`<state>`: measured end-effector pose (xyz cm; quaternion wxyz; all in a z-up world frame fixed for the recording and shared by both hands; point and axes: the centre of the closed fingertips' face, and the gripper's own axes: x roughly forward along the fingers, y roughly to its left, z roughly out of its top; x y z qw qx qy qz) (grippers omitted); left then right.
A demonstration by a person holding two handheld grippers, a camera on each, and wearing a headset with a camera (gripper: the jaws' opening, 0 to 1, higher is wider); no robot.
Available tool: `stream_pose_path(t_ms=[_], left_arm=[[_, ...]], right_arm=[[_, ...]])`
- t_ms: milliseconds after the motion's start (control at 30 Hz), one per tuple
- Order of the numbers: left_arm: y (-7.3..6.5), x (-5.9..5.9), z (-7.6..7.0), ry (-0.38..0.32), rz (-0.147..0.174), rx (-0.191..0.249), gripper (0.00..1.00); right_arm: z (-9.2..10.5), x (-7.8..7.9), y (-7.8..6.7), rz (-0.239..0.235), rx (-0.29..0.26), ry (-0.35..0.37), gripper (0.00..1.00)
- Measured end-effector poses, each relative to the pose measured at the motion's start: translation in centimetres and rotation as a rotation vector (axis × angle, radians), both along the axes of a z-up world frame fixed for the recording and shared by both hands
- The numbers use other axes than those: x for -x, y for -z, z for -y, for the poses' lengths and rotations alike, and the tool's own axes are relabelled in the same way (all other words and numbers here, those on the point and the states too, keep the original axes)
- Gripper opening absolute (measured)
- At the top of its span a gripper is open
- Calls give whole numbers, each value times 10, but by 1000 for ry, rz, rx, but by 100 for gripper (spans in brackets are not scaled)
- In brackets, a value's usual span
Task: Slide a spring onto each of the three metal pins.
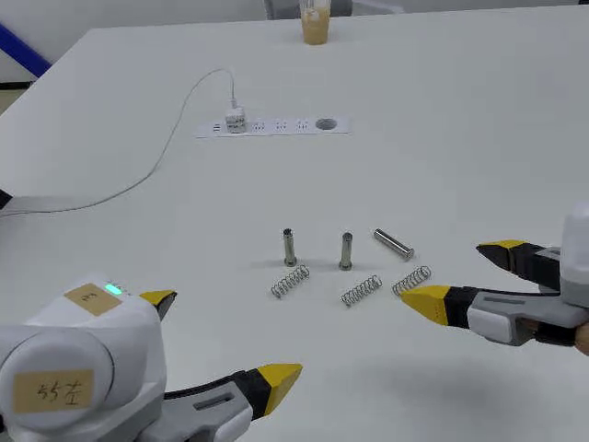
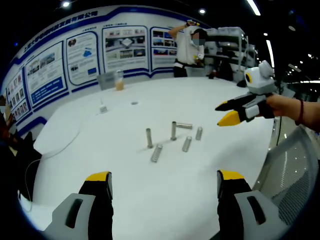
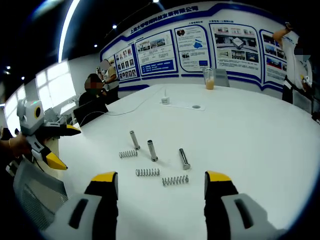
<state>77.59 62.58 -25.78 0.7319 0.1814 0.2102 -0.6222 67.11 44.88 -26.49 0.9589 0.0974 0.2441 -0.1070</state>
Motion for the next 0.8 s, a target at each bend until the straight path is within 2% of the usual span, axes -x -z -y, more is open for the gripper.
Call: stream_pose_path(t_ms=[133,267,600,800], left_arm=[[0,0,2,1,-5,5,88],[1,1,4,8,-6,10,88],[1,3,10,16,-21,28,87],[0,3,14,26,-21,38,87]], right_arm=[[8,-7,2,-14,7,1,67],[13,-16,2,-2,-7,-1,64],[27,-36,18,-36,-16,-8,57],[37,-50,24,-33,-15,-9,52]])
